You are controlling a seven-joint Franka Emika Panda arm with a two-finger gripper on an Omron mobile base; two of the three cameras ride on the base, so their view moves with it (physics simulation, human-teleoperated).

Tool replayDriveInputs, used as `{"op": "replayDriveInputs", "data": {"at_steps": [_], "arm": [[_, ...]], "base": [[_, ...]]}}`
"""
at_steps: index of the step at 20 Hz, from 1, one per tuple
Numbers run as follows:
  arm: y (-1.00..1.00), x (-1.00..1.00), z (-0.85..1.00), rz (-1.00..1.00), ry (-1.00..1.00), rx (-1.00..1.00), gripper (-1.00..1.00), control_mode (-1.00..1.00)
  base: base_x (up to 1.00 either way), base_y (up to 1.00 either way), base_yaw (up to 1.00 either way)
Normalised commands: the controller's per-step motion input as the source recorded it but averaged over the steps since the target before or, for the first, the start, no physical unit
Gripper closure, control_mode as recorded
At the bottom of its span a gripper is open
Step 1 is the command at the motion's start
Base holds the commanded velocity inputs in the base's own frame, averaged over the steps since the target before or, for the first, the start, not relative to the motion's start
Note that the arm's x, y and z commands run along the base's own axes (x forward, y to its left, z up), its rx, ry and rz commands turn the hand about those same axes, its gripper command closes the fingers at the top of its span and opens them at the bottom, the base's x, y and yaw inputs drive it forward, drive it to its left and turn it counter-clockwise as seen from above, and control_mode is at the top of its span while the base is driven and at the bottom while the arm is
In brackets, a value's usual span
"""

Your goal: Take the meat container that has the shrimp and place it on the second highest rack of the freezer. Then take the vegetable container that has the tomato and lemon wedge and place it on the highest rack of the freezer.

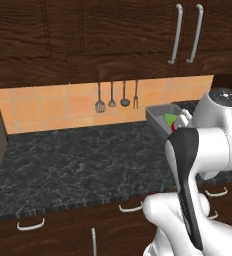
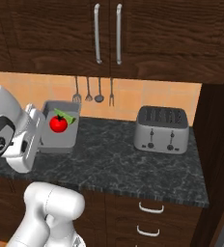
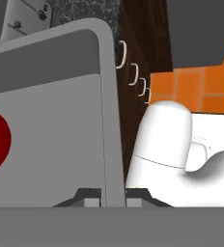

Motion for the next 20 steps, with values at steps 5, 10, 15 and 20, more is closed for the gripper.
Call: {"op": "replayDriveInputs", "data": {"at_steps": [5,10,15,20], "arm": [[0.0,0.0,0.0,0.0,0.0,0.0,1.0,1.0],[0.0,0.0,0.0,0.0,0.0,0.0,1.0,1.0],[0.0,0.0,0.0,0.0,0.0,0.0,1.0,1.0],[0.0,0.0,0.0,0.0,0.0,0.0,1.0,1.0]], "base": [[-1.0,0.23,-0.09],[-0.7,0.78,-0.6],[-0.3,0.27,-0.87],[-0.03,0.01,-0.99]]}}
